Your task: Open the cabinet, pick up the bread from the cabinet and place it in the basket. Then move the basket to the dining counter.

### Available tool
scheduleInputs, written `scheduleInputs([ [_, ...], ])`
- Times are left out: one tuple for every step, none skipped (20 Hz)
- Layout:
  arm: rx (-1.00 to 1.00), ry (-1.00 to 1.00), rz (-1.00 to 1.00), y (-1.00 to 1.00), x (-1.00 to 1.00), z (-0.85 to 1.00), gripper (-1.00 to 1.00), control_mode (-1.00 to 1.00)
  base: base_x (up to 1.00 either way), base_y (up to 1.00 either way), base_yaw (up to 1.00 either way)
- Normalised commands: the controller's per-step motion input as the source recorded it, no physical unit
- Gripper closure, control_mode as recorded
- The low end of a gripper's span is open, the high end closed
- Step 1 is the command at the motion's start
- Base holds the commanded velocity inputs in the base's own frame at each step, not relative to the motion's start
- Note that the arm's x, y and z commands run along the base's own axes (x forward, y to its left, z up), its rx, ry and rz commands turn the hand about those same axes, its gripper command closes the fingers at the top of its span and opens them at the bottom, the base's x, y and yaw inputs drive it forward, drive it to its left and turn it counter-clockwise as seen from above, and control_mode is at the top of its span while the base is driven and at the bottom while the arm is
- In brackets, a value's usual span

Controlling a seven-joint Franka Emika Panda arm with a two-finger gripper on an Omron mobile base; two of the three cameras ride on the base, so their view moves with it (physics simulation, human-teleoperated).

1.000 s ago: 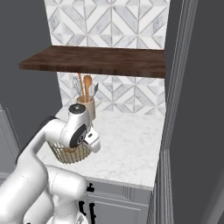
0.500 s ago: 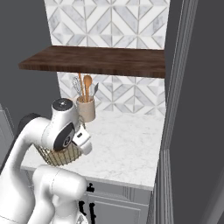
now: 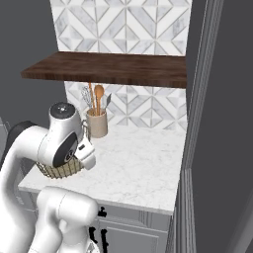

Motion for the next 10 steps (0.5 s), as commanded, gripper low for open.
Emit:
scheduleInputs([
  [0.16, 0.17, 0.0, -0.06, 0.0, 0.46, 1.0, -1.0, 0.0, 0.0, 0.0],
  [0.14, 0.14, 0.0, 0.0, 0.0, 0.39, 1.0, -1.0, 0.0, 0.0, 0.0],
  [0.02, 0.03, -0.01, 0.0, 0.0, 0.18, 1.0, -1.0, 0.0, 0.0, 0.0],
  [0.0, 0.07, 0.0, 0.0, 0.0, 0.0, 1.0, -1.0, 0.0, 0.0, 0.0],
  [-0.02, 0.07, 0.0, 0.0, 0.0, 0.0, 1.0, -1.0, 0.0, 0.0, 0.0],
  [0.0, 0.0, 0.0, 0.0, 0.0, 0.0, 1.0, -1.0, 0.0, 0.0, 0.0],
  [0.0, 0.0, 0.0, 0.0, 0.0, 0.0, 1.0, -1.0, 0.0, 0.0, 0.0],
  [0.0, 0.0, 0.0, 0.0, 0.0, 0.0, 1.0, -1.0, 0.0, 0.0, 0.0],
  [0.0, 0.0, 0.0, 0.0, 0.0, 0.0, 1.0, -1.0, 0.0, 0.0, 0.0],
  [0.0, 0.0, 0.0, 0.0, 0.0, 0.0, 1.0, -1.0, 0.0, 0.0, 0.0],
])
